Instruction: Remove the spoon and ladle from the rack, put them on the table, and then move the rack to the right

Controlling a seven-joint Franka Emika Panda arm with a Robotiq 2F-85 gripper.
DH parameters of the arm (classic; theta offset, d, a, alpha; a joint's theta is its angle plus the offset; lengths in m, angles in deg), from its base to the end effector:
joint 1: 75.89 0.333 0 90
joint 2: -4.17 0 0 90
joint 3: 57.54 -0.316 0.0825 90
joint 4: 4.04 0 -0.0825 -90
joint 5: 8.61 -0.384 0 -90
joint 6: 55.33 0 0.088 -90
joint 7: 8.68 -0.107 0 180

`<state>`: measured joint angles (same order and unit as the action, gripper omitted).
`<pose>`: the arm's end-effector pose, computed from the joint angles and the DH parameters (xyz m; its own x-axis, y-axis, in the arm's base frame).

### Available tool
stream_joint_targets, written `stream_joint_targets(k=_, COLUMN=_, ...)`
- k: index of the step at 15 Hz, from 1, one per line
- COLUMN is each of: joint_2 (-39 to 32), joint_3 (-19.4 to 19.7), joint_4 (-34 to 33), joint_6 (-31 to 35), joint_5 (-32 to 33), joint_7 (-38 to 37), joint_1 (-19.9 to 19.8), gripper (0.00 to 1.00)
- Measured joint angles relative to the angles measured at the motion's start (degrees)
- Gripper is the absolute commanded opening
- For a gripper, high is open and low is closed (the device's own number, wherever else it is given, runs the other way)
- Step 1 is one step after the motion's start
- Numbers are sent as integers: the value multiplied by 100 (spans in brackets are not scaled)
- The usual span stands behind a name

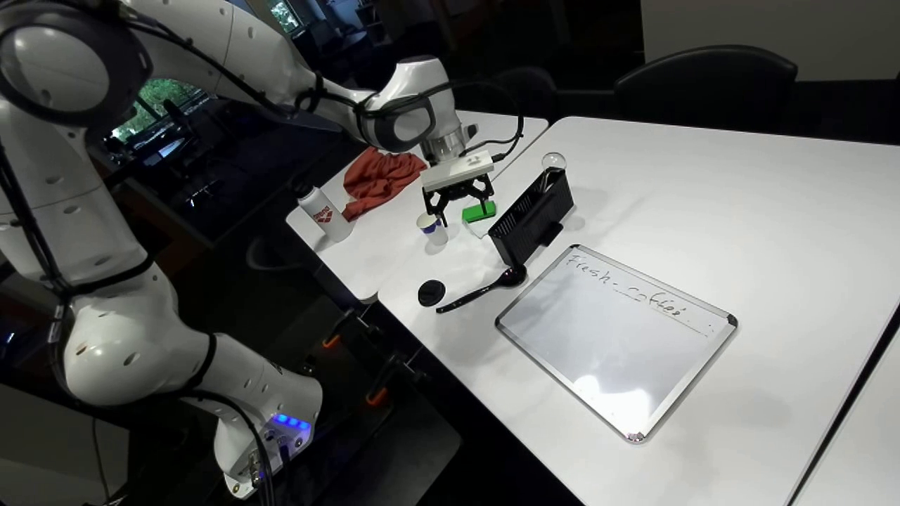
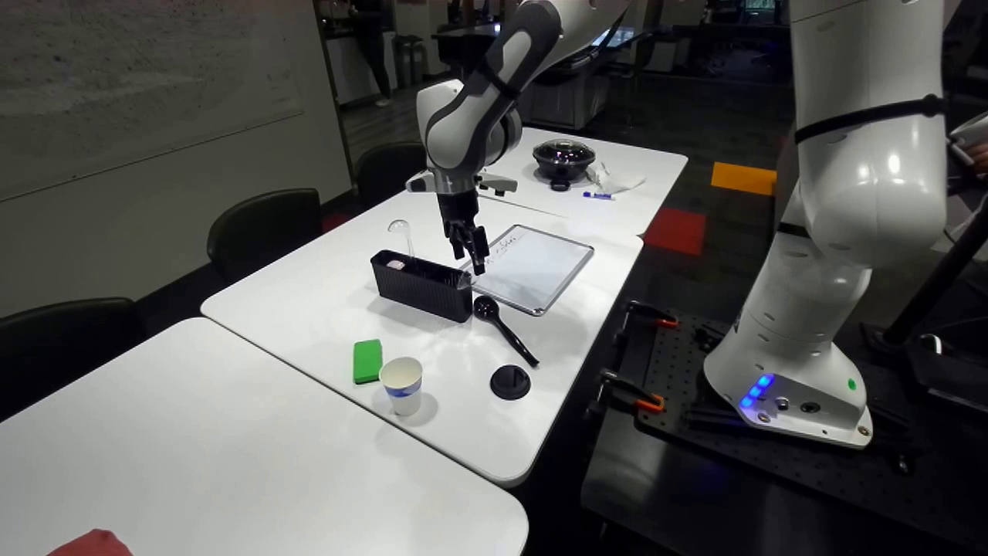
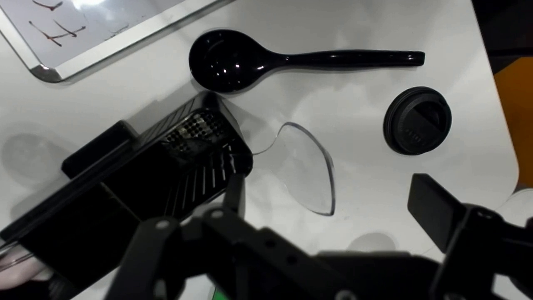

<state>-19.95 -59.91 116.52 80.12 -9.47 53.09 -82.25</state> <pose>0.5622 -0.0389 0.2025 0.5406 0.8396 -0.0533 0.8264 -0.5418 -0.1533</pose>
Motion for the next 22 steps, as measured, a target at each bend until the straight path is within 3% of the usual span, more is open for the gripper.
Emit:
stream_joint_targets(k=1, joint_2=-52, joint_3=-27, joint_4=-25, joint_6=0, joint_5=-8, joint_7=10, joint_1=-21, gripper=74)
stream_joint_targets(k=3, joint_2=-145, joint_3=-87, joint_4=-73, joint_6=0, joint_5=-39, joint_7=87, joint_1=-71, gripper=69)
stream_joint_targets(k=12, joint_2=-283, joint_3=-187, joint_4=-161, joint_6=-7, joint_5=-119, joint_7=317, joint_1=-183, gripper=1)
stream_joint_targets(k=22, joint_2=41, joint_3=-187, joint_4=-232, joint_6=-501, joint_5=-188, joint_7=308, joint_1=-196, gripper=2)
